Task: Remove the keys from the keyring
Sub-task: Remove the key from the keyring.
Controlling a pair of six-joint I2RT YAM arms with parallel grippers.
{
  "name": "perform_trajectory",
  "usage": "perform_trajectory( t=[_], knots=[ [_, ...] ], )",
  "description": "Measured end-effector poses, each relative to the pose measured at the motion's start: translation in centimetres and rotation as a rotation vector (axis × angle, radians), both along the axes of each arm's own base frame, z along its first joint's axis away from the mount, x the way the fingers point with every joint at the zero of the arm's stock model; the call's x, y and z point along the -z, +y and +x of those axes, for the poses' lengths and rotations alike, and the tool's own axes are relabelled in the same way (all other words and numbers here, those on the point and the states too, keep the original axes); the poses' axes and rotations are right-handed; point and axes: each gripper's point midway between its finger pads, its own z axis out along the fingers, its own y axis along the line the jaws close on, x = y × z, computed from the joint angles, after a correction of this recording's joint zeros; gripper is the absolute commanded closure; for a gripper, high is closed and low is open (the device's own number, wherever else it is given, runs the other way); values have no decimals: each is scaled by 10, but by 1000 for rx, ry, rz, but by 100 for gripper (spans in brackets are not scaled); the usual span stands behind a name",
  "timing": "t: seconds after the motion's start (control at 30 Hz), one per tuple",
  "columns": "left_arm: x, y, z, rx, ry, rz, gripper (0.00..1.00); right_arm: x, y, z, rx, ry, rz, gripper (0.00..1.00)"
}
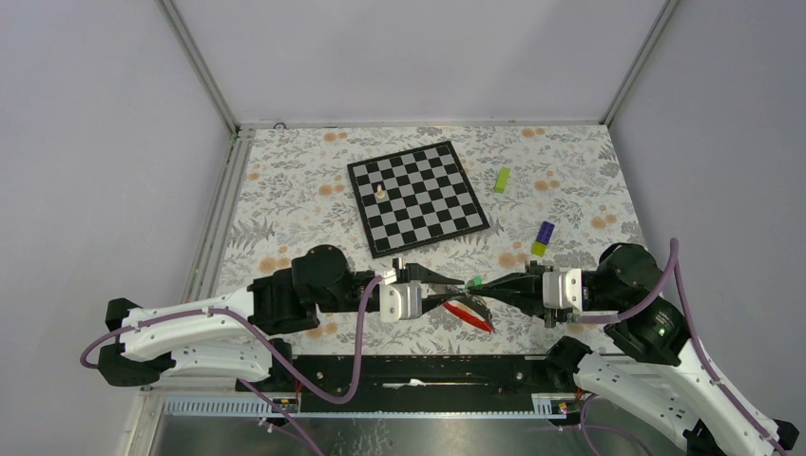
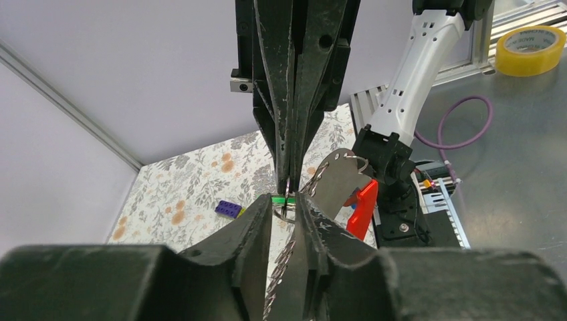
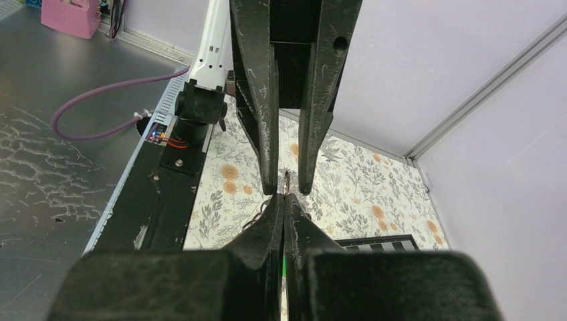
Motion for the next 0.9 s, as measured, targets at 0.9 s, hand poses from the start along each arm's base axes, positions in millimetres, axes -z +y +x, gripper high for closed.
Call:
perform_trajectory(
  t=[0.9],
  knots=[
    [2, -4, 1, -1, 13, 10, 100, 3, 1, 0, -7, 20, -11, 100]
  ],
)
